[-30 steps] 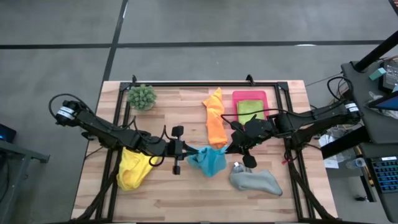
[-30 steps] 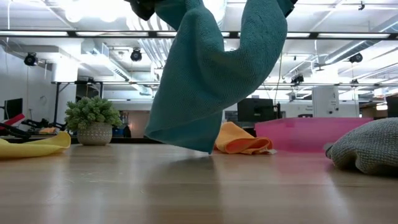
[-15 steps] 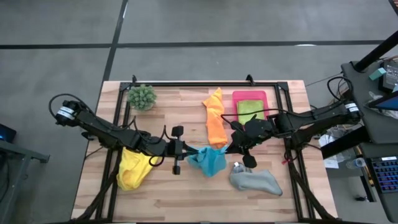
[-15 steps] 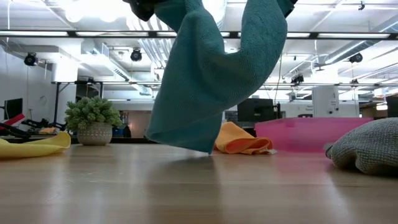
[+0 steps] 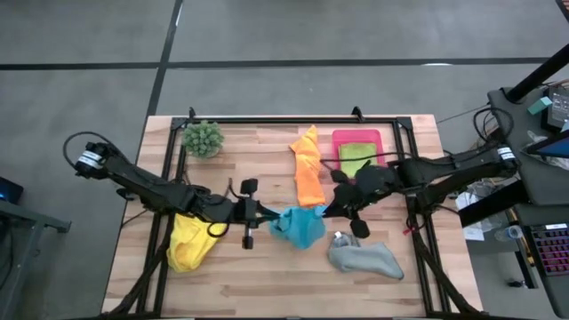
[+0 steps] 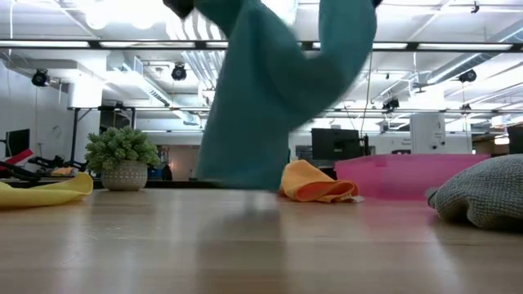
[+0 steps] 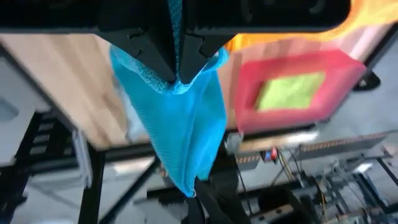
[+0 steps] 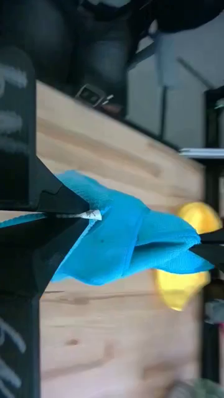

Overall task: Fold microfiber towels
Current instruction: Fold the blue microfiber cloth

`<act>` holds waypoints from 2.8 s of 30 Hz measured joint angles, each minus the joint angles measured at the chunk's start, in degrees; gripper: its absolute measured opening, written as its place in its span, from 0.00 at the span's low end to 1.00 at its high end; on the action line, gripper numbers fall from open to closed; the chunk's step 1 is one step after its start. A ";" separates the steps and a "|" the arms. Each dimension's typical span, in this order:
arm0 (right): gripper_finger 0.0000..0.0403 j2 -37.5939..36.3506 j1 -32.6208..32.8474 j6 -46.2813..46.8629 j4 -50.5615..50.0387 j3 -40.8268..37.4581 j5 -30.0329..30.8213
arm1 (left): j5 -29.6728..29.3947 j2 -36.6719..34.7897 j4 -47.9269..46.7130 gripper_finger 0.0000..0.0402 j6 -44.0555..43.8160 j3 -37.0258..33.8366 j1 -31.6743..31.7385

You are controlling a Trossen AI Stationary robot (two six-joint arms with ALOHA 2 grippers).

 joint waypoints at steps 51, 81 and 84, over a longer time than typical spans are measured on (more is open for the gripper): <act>0.02 1.36 0.26 4.31 -8.36 -6.93 3.76 | 6.84 31.39 28.70 0.37 -18.45 -5.88 8.18; 0.02 1.33 0.26 4.12 -8.44 -7.06 3.78 | 13.66 43.76 19.75 0.05 -22.32 7.59 10.03; 0.02 1.33 0.26 4.14 -8.42 -7.06 3.77 | 13.66 43.19 19.20 0.02 -20.53 7.53 10.02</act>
